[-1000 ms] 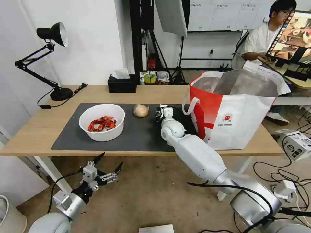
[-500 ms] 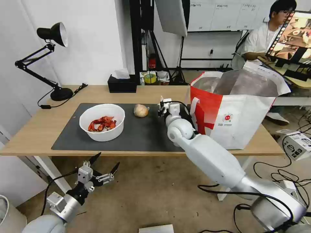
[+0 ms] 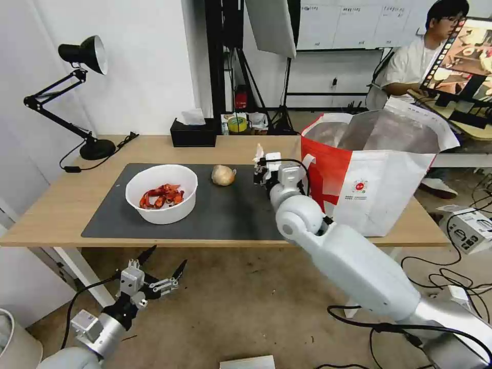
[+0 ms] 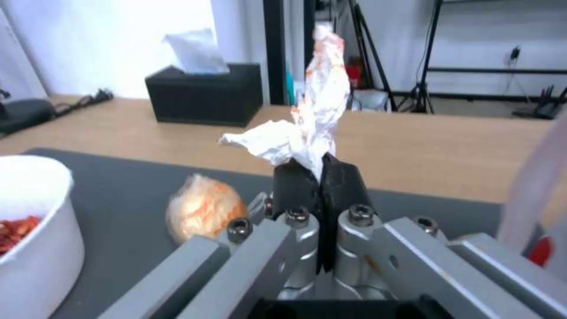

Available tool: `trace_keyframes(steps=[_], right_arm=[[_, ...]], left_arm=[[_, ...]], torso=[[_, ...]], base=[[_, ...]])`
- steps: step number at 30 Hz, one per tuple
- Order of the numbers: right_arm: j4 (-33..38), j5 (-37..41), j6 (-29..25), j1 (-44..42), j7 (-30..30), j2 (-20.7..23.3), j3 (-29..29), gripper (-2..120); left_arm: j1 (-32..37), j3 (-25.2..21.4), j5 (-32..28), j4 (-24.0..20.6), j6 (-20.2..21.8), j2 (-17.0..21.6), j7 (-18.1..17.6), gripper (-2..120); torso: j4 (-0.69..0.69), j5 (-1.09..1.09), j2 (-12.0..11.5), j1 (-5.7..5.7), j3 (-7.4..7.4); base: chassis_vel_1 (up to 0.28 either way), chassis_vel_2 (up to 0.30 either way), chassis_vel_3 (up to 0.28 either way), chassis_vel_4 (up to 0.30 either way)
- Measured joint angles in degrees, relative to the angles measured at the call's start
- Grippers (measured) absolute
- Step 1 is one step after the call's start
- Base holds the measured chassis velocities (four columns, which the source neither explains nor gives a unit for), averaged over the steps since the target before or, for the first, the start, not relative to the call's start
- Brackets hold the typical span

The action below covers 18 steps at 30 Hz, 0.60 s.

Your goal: Pick up the trash from the table and place it into the takeout bag.

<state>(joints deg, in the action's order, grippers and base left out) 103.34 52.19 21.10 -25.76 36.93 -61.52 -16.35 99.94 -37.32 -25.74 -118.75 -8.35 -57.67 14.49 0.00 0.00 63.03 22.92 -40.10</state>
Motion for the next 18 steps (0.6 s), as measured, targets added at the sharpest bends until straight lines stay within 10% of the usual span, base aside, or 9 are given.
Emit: trace_keyframes(steps=[18], right_arm=[[9.96,-4.21,-11.72,-6.48,-7.85,10.30,9.51,0]], left_arm=[[-0.38,0.48,0.36,-0.16,0.05,-0.36,-0.10,100]], torso=[[0.00,0.00,0.00,0.00,0.00]], base=[[0.000,0.000,0.000,0.000]])
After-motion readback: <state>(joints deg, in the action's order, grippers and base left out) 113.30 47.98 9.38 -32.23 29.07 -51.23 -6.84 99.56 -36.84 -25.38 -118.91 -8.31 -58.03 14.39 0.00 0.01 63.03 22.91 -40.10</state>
